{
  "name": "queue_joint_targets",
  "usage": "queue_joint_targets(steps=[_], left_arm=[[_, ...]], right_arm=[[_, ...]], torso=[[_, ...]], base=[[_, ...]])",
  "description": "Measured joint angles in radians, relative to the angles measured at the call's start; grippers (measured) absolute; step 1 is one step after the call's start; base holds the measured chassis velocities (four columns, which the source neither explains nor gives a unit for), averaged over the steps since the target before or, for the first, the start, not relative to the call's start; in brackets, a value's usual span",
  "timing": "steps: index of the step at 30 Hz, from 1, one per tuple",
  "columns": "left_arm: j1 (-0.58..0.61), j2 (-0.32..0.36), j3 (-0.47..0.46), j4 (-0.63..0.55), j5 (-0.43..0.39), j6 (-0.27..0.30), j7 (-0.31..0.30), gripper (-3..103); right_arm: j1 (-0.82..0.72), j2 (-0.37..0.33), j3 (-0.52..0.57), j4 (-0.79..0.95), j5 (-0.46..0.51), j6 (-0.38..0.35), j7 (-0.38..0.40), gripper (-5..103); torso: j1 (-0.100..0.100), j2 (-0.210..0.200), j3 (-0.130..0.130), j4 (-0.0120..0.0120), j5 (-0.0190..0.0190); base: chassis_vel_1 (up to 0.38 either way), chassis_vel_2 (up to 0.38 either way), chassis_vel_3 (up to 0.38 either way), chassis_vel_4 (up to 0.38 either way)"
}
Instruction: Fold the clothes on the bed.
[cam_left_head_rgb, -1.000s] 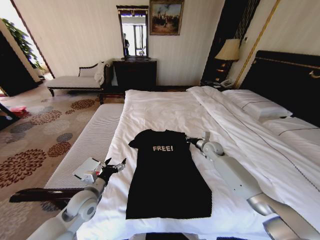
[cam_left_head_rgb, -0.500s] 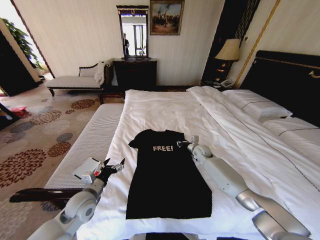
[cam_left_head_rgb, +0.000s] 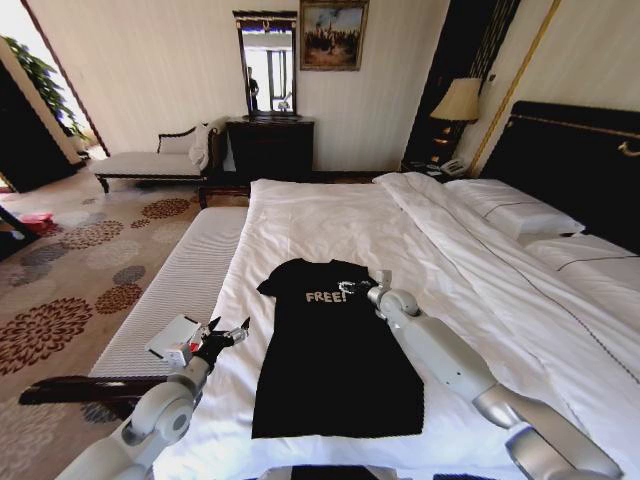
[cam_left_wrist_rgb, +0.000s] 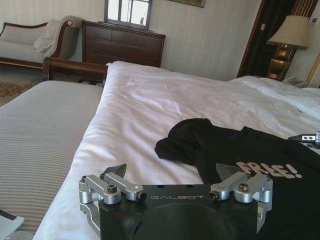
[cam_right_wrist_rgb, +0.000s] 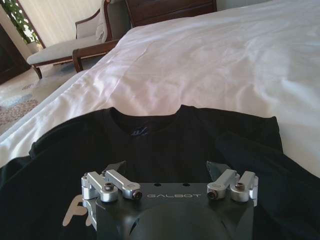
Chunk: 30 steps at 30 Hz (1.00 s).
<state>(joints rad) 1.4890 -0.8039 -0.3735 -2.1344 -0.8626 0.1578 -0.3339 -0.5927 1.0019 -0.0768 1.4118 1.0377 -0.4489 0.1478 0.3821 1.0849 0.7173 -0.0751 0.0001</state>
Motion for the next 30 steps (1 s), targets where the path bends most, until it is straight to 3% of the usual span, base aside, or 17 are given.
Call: queue_joint_targets(steps=[2,11,17,21,30], left_arm=[[-0.007,-0.002,0.007,0.0,0.001,0.001,-0.003,100],[-0.062,0.012,0.037,0.009,-0.023,0.016,-0.016,100],[-0.178,0.032,0.074,0.053,-0.156,0.038,-0.022,100],[-0.315,0.021,0.108,0.137,-0.256,0.054,-0.025,100],[-0.498,-0.02,0.201,0.36,-0.28,0.082,0.029,100]], right_arm=[[-0.013,-0.016,0.033,0.029,0.022,0.013,0.003,99],[-0.08,-0.076,0.145,0.094,0.036,0.023,0.012,100],[-0.25,-0.117,0.29,0.173,0.03,0.024,0.011,100],[-0.358,-0.143,0.383,0.214,0.026,0.032,0.01,100],[-0.462,-0.17,0.473,0.277,0.024,0.045,0.038,100]], torso=[[0.0,0.0,0.0,0.0,0.0001],[0.0,0.0,0.0,-0.0001,0.0],[0.0,0.0,0.0,-0.0001,0.0002],[0.0,0.0,0.0,-0.0005,0.0002],[0.0,0.0,0.0,0.0001,-0.0002]], base=[[0.0,0.0,0.0,0.0],[0.0,0.0,0.0,0.0],[0.0,0.0,0.0,0.0],[0.0,0.0,0.0,0.0],[0.0,0.0,0.0,0.0]])
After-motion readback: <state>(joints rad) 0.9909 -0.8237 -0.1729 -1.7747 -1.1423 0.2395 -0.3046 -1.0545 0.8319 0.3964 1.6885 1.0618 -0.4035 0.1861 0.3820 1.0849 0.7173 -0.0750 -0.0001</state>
